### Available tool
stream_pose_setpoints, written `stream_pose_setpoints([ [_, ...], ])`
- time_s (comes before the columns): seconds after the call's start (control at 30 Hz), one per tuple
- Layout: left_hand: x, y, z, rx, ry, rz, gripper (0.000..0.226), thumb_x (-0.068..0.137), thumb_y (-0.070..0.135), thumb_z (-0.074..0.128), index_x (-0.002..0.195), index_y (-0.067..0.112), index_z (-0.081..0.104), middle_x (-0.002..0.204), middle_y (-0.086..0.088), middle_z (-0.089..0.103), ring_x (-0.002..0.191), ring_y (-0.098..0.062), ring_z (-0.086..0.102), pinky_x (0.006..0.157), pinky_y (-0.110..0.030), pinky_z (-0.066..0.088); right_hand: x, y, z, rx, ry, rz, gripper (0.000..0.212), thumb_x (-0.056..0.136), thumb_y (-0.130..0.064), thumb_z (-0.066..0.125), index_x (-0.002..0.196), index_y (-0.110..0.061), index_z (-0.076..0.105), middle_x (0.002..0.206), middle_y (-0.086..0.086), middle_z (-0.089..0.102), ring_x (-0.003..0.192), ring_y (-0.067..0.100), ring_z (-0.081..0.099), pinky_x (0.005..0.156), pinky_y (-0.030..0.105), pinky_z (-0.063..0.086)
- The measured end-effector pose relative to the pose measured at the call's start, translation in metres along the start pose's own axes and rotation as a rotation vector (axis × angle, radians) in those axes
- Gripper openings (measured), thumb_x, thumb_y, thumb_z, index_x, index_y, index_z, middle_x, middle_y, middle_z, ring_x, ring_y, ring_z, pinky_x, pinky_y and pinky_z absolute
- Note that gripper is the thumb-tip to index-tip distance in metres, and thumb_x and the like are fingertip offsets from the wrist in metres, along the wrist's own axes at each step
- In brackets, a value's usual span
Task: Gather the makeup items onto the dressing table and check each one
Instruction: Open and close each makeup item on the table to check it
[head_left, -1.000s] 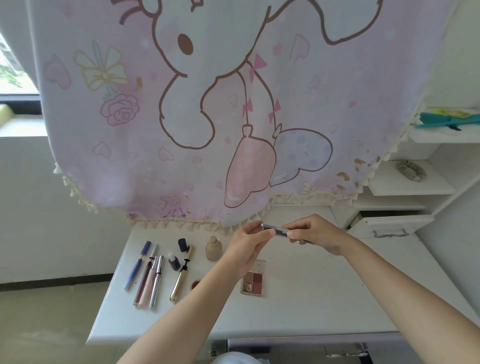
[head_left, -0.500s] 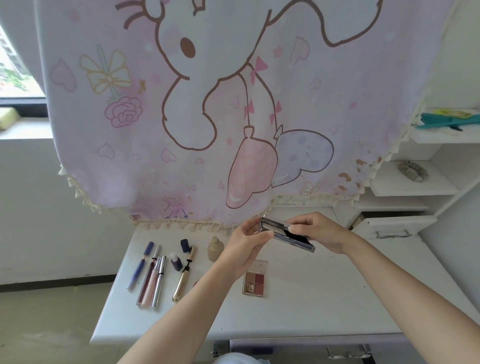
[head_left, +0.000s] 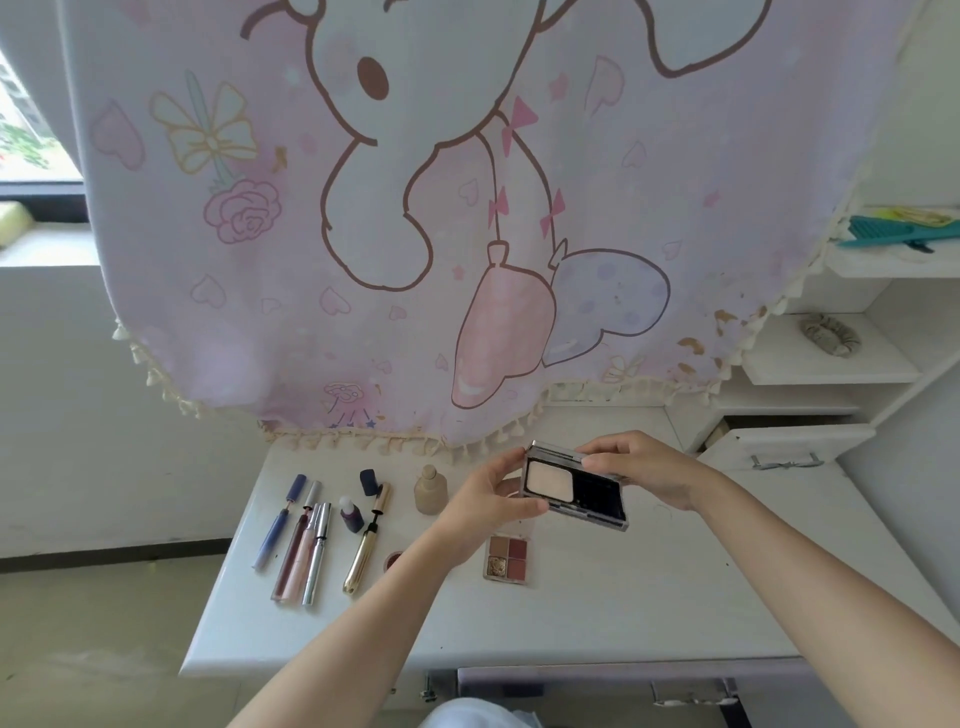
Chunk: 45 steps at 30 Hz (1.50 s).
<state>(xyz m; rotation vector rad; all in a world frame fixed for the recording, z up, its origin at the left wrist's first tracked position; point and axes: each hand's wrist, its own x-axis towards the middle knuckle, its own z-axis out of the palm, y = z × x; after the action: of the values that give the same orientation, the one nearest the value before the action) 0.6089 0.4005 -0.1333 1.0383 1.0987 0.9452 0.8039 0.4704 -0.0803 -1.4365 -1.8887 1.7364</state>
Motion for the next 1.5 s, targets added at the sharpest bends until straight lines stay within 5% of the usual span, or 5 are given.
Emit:
stream_pose_setpoints([
  [0.13,0.0,-0.009,0.004,0.111,-0.002,-0.052,0.074,0.078,-0.013,0.062,0.141,0.006,0.028,0.136,-0.002,0.044,0.107,-0.012,0.055,0.08,-0.017,0.052,-0.001,0.008,-0.008,0.161,0.007,0.099,0.018,0.093,-0.018,0.049,0.089,-0.017,0.066,0.091,0.001,0.065,0.087,0.015,0.057,0.082,0.028,0.043],
  [0.67,0.028,-0.034,0.031,0.57,-0.087,-0.047,0.069,0.067,0.016,0.07,0.129,0.024,0.042,0.117,-0.007,0.059,0.106,-0.02,0.056,0.093,-0.036,0.049,0.011,0.034,-0.024,0.164,0.13,0.2,0.019,0.094,-0.028,0.048,0.078,-0.019,0.052,0.078,0.0,0.058,0.064,0.012,0.053,0.052,0.022,0.044],
  [0.9,0.042,-0.052,0.049,0.522,0.012,-0.088,0.054,0.073,0.001,0.067,0.12,0.019,0.046,0.099,0.001,0.056,0.081,-0.008,0.054,0.061,-0.001,0.04,0.018,0.056,-0.021,-0.073,0.218,0.039,0.014,0.09,-0.02,0.057,0.077,-0.018,0.058,0.074,-0.003,0.056,0.068,0.008,0.049,0.058,0.013,0.037],
  [1.2,0.071,-0.083,0.073,0.54,0.149,-0.171,0.055,0.068,0.017,0.063,0.12,0.018,0.045,0.108,-0.01,0.058,0.097,-0.027,0.059,0.08,-0.039,0.053,0.033,0.081,-0.037,-0.461,0.288,-0.024,0.021,0.089,-0.021,0.058,0.095,-0.004,0.071,0.091,0.01,0.07,0.081,0.019,0.058,0.074,0.032,0.042],
  [1.5,0.081,-0.102,0.089,0.599,0.253,-0.233,0.057,0.073,0.015,0.064,0.126,0.012,0.041,0.106,-0.007,0.056,0.098,-0.024,0.055,0.073,-0.027,0.043,0.05,0.1,-0.047,-0.377,0.2,0.004,0.021,0.092,-0.019,0.054,0.094,-0.004,0.067,0.088,0.001,0.063,0.084,0.015,0.055,0.075,0.026,0.039],
])
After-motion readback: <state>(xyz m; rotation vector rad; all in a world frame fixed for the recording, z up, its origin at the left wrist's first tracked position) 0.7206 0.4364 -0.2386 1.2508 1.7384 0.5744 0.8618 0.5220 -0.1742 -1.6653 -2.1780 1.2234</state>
